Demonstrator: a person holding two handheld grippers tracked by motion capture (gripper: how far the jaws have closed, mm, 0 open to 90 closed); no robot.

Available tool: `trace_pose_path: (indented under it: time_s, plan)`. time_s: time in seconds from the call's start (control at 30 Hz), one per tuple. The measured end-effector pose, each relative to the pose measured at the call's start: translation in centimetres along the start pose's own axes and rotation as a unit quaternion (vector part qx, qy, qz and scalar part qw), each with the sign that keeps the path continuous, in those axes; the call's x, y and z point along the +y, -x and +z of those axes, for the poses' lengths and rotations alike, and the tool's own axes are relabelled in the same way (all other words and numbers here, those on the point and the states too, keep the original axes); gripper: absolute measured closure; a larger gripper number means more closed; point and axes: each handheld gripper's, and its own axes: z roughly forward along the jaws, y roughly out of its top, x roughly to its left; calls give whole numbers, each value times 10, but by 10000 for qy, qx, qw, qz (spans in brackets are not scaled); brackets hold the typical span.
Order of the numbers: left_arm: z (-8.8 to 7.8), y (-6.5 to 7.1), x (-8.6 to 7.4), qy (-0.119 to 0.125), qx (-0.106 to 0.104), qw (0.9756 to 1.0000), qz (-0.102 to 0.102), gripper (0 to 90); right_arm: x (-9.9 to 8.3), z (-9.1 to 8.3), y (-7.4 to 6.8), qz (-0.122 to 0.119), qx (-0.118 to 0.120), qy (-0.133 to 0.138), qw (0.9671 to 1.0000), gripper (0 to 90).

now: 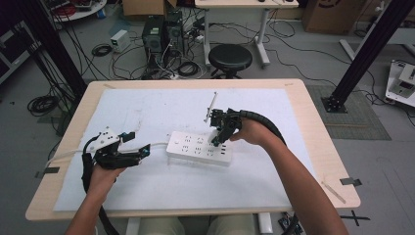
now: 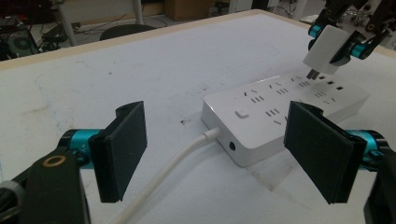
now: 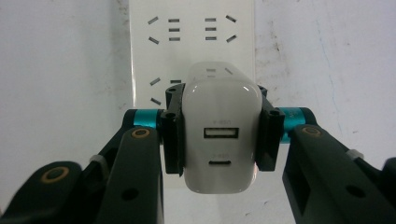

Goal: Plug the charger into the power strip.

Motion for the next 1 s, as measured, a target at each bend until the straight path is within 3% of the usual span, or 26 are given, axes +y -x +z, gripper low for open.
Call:
trace_pose_path:
  time_s: [0.27,0.53,1.0]
  plan:
    - [-1,-2,-1,2,18,10000,-12,213,5,9,1,-143,16,-136,9998,632]
    - [0,-2,-1,-6,8,10000,-10,214,11,10,2,-121,52,-295,9995,633]
    - [4,0,-1,3,-36,10000,-33,213,18,11,-3,-64,-105,-485,9987,634]
